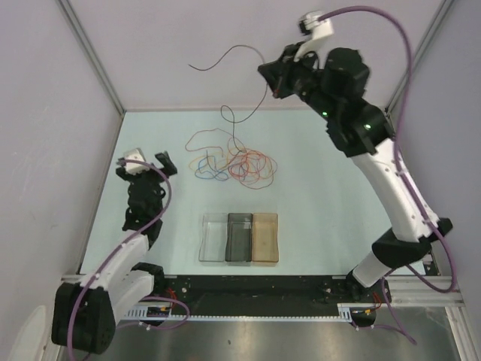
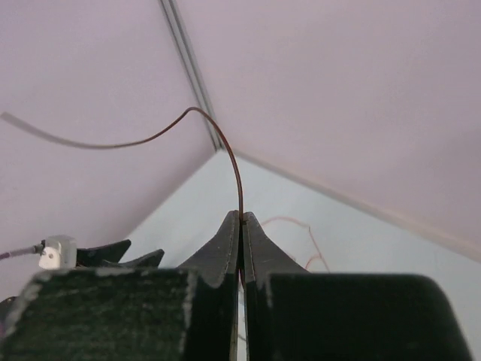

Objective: Untangle the cables

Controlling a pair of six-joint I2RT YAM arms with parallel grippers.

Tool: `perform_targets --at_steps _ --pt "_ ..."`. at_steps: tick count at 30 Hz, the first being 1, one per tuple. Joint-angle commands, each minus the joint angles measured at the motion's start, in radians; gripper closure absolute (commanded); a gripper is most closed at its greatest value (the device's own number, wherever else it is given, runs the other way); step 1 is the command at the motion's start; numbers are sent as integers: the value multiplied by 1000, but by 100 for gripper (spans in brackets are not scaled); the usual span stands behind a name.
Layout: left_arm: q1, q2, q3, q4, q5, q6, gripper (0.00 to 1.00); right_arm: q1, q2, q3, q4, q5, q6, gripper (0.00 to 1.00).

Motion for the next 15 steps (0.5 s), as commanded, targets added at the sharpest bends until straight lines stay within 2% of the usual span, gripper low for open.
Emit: perform_targets --at_steps 1,2,3,4,5,8,12,13,15 --pt "-2 -109 198 -461 39 -549 0 -3 -66 -30 9 48 -17 100" --pt "12 -105 198 -467 51 -580 0 -3 -67 -26 8 45 -12 100" --pt "23 -94 202 -412 269 -533 0 -3 -68 -20 5 38 -6 100" --pt "21 -58 225 -389 329 -480 0 -5 -74 -3 -4 35 6 100" --pt "1 -42 301 -429 369 -476 5 -2 -77 0 -6 36 11 100" --pt "-81 -55 378 -533 419 -436 11 -2 -99 6 0 5 24 100" --pt "-218 -151 389 -522 552 -350 9 -2 -109 37 -6 7 32 100" --pt "-279 -163 386 -522 552 -327 9 -2 -111 48 -10 8 31 100" --pt "-327 -183 386 -511 575 -319 9 0 -116 57 -12 7 37 100"
